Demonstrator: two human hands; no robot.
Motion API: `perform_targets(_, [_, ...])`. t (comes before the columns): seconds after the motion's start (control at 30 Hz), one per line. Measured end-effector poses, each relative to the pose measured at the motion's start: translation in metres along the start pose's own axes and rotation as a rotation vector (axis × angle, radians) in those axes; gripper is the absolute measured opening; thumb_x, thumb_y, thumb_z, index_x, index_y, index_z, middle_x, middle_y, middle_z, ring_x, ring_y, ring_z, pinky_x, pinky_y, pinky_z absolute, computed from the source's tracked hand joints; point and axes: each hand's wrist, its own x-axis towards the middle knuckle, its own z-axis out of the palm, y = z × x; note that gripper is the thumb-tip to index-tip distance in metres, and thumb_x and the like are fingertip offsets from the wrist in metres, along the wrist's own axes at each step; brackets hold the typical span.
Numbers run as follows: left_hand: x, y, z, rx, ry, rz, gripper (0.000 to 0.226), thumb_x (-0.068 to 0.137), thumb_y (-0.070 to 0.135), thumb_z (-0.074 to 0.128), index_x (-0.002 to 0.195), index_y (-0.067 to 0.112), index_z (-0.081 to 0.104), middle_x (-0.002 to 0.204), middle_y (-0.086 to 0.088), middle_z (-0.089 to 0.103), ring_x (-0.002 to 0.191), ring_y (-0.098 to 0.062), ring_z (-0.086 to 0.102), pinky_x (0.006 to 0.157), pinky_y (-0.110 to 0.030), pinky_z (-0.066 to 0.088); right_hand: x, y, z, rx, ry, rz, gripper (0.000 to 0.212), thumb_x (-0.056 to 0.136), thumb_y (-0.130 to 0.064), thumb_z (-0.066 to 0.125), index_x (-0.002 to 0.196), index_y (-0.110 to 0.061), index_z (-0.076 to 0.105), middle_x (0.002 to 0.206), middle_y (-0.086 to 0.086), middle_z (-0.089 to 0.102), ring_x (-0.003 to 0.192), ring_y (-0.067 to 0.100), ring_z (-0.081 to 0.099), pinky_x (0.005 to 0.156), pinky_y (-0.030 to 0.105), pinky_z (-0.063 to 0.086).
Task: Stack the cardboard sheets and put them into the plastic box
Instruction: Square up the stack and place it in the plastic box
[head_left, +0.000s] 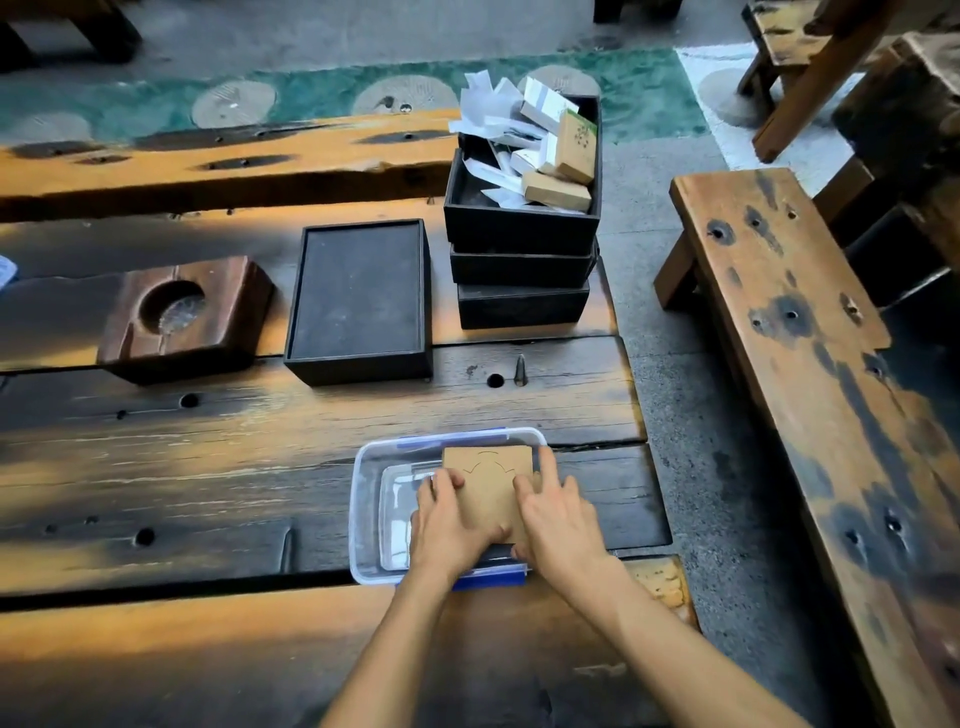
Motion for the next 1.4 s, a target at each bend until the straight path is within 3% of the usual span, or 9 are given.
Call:
perform_targets(0.1, [0.002, -0.008, -0.001, 0.225, -0.091, 0.097, 0.082, 0.062, 0.036, 0.092, 0.119, 0.033, 0.034, 0.161, -0.002, 0.012, 0.118, -0.038, 0.049, 0.089, -0.041, 0.049, 0.012, 0.0, 0.001, -0.201, 0.015, -0.05, 0.08, 0.077, -0.044, 0.084, 0.137, -0.013, 0.042, 0.158, 0.021, 0.02, 0.12, 0.04, 0.043, 0.091, 0.044, 0.042])
perform_targets(0.3, [0.009, -0.015, -0.009, 0.516, -0.077, 0.242, 0.076, 0.074, 0.002, 0.077, 0.126, 0.03, 0.029, 0.136, -0.006, 0.033, 0.096, -0.037, 0.056, 0.073, -0.049, 0.057, 0.029, 0.004, 0.013, -0.294, -0.033, -0.088, 0.088, 0.076, -0.033, 0.085, 0.141, -0.013, 0.029, 0.159, 0.023, 0.019, 0.128, 0.043, 0.037, 0.097, 0.047, 0.044])
perform_targets(0.43, [0.014, -0.011, -0.014, 0.628, -0.113, 0.271, 0.08, 0.074, 0.007, 0.078, 0.133, 0.026, 0.028, 0.129, -0.01, 0.035, 0.094, -0.037, 0.058, 0.067, -0.044, 0.054, 0.029, 0.009, 0.015, -0.252, 0.003, -0.124, 0.082, 0.076, -0.036, 0.081, 0.136, -0.014, 0.031, 0.154, 0.023, 0.025, 0.119, 0.041, 0.041, 0.091, 0.043, 0.048])
perform_targets(0.63, [0.019, -0.015, -0.016, 0.732, -0.158, 0.296, 0.091, 0.074, 0.025, 0.083, 0.141, 0.026, 0.021, 0.129, -0.011, 0.036, 0.101, -0.036, 0.059, 0.073, -0.044, 0.055, 0.026, 0.012, 0.019, -0.195, 0.01, -0.137, 0.083, 0.079, -0.034, 0.083, 0.138, -0.012, 0.029, 0.164, 0.018, 0.008, 0.128, 0.044, 0.036, 0.082, 0.038, 0.055])
perform_targets(0.83, [0.02, -0.021, -0.015, 0.703, -0.15, 0.322, 0.093, 0.075, 0.029, 0.083, 0.143, 0.031, 0.02, 0.129, -0.009, 0.039, 0.087, -0.033, 0.06, 0.068, -0.042, 0.053, 0.028, 0.015, 0.023, -0.174, 0.042, -0.143, 0.084, 0.079, -0.034, 0.082, 0.14, -0.013, 0.028, 0.166, 0.013, 0.01, 0.13, 0.043, 0.036, 0.08, 0.036, 0.057])
perform_targets(0.97, [0.018, -0.017, -0.018, 0.785, -0.163, 0.277, 0.103, 0.078, 0.045, 0.082, 0.153, 0.034, 0.013, 0.158, -0.017, 0.025, 0.12, -0.039, 0.055, 0.085, -0.045, 0.055, 0.027, 0.015, 0.024, -0.174, 0.02, -0.128, 0.091, 0.077, -0.058, 0.078, 0.141, -0.015, 0.03, 0.168, 0.012, 0.008, 0.137, 0.045, 0.031, 0.093, 0.044, 0.051])
perform_targets(1.07, [0.01, -0.012, -0.026, 0.819, -0.147, 0.265, 0.099, 0.079, 0.073, 0.068, 0.155, 0.039, 0.013, 0.172, -0.014, -0.006, 0.139, -0.042, 0.041, 0.096, -0.048, 0.053, 0.023, 0.014, 0.023, -0.142, -0.01, -0.082, 0.092, 0.085, -0.079, 0.053, 0.15, -0.016, 0.032, 0.171, 0.011, 0.003, 0.151, 0.052, 0.008, 0.111, 0.055, 0.038])
perform_targets(1.2, [-0.006, -0.016, -0.037, 0.829, -0.133, 0.312, 0.083, 0.089, 0.082, 0.04, 0.159, 0.042, 0.018, 0.174, -0.008, -0.009, 0.152, -0.04, 0.02, 0.109, -0.053, 0.045, 0.013, 0.012, 0.018, -0.075, 0.002, -0.05, 0.089, 0.094, -0.08, 0.026, 0.156, -0.018, 0.035, 0.172, 0.012, -0.01, 0.156, 0.044, -0.009, 0.123, 0.06, 0.014])
perform_targets(1.4, [-0.036, -0.031, -0.049, 0.828, -0.065, 0.331, 0.085, 0.089, 0.086, 0.012, 0.161, 0.047, -0.006, 0.172, -0.004, -0.019, 0.157, -0.036, -0.019, 0.126, -0.059, 0.0, -0.02, 0.005, 0.029, 0.078, 0.071, 0.034, 0.088, 0.097, -0.075, 0.019, 0.164, -0.023, -0.001, 0.17, 0.01, -0.021, 0.157, 0.029, -0.017, 0.126, 0.058, -0.003])
